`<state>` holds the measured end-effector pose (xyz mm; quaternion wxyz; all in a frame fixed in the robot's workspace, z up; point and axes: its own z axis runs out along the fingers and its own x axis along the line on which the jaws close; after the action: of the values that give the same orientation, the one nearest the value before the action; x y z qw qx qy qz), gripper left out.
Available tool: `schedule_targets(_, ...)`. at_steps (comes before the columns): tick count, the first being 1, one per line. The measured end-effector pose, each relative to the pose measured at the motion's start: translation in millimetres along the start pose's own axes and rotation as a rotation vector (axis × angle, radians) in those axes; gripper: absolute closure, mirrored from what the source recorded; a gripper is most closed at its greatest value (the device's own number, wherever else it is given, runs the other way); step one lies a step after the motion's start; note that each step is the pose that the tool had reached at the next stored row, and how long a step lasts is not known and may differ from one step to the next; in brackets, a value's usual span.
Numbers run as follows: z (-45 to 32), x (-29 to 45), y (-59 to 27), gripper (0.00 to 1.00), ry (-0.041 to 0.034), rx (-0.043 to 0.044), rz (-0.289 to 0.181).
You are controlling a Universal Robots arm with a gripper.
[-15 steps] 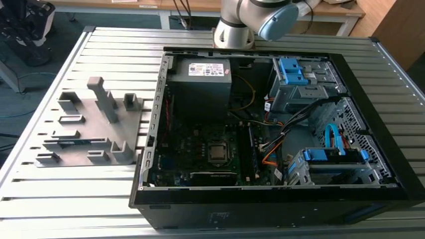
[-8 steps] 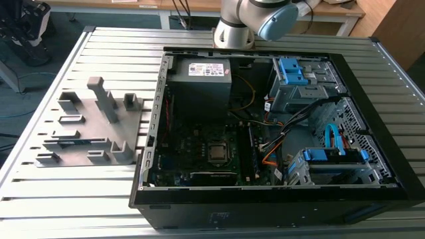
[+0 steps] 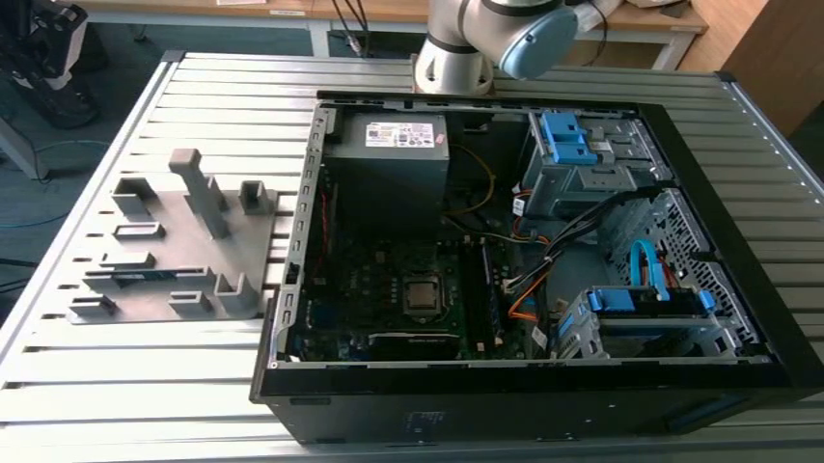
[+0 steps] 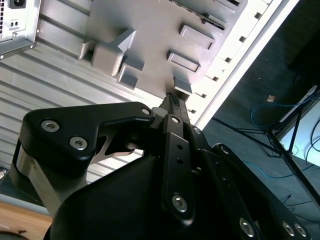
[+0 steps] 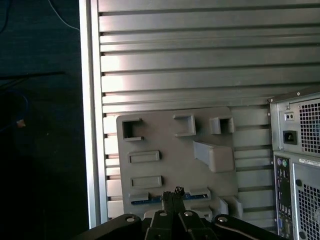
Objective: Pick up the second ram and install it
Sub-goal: 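Reach for the second ram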
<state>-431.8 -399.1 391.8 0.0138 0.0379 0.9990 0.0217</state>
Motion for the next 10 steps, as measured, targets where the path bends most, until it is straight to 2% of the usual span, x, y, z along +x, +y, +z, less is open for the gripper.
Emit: schedule_targets(10,0.3,10.7,-1.1,0.90,0.0001,0.0000,0.000)
